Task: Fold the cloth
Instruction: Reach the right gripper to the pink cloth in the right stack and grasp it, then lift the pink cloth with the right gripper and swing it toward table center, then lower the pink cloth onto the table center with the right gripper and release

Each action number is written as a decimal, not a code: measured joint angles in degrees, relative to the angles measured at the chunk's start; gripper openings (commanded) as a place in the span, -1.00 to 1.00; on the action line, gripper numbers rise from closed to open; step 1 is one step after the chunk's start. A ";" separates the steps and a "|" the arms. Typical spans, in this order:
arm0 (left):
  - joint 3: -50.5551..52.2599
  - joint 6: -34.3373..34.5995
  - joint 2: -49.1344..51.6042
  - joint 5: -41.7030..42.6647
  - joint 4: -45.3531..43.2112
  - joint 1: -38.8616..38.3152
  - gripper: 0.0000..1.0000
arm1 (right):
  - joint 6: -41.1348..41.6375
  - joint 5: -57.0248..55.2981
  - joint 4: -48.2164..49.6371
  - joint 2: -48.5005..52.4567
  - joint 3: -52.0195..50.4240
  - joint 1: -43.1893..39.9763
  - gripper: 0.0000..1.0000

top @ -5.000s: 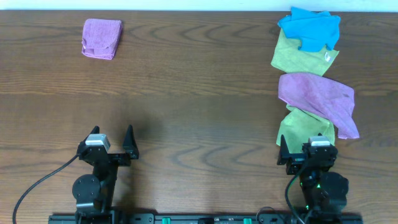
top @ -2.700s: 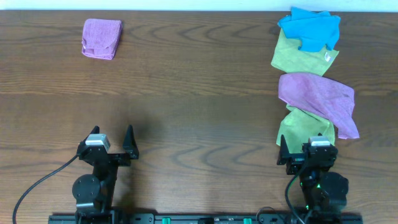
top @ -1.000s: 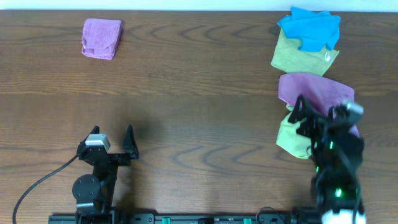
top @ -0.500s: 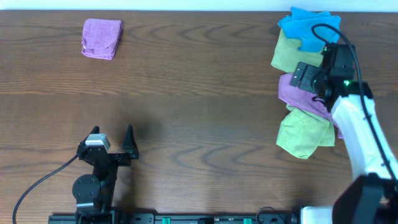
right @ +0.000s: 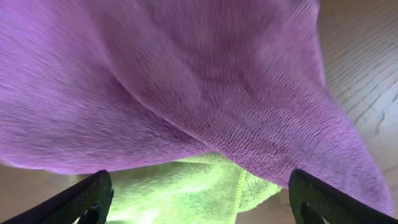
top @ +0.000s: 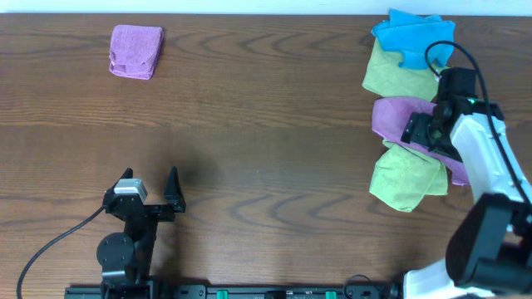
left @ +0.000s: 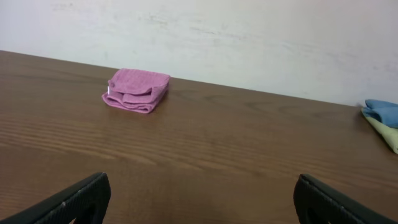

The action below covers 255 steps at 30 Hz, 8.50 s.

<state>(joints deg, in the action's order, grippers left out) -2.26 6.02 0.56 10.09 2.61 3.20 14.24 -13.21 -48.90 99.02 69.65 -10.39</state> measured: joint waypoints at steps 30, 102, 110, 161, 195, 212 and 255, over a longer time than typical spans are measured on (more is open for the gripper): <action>0.00 0.00 0.00 0.00 0.00 0.00 0.91 | -1.07 -7.13 -2.56 3.56 0.57 -8.07 0.43; 0.00 0.00 0.00 0.00 0.02 0.00 0.91 | -17.16 5.88 5.22 -5.86 37.73 40.94 -0.97; 0.00 0.00 0.00 0.00 0.02 0.00 0.91 | -17.59 4.33 -3.58 -5.40 40.24 43.17 0.98; 0.00 0.00 -0.02 0.00 0.02 0.00 0.91 | -21.88 21.59 4.46 6.99 19.30 28.41 0.62; 0.00 0.00 -0.02 0.00 0.02 0.00 0.91 | -17.79 20.92 31.71 27.23 16.83 37.33 -0.98; 0.00 0.00 -0.02 0.00 0.02 0.00 0.91 | -13.00 3.08 32.15 28.96 17.38 37.16 -0.97; 0.00 0.00 -0.02 0.00 0.02 0.00 0.91 | -5.70 7.08 5.40 10.99 22.99 35.39 0.98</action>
<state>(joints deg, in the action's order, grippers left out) -2.26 6.02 0.54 10.09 2.63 3.20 8.54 -6.13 -43.51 110.02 92.64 24.99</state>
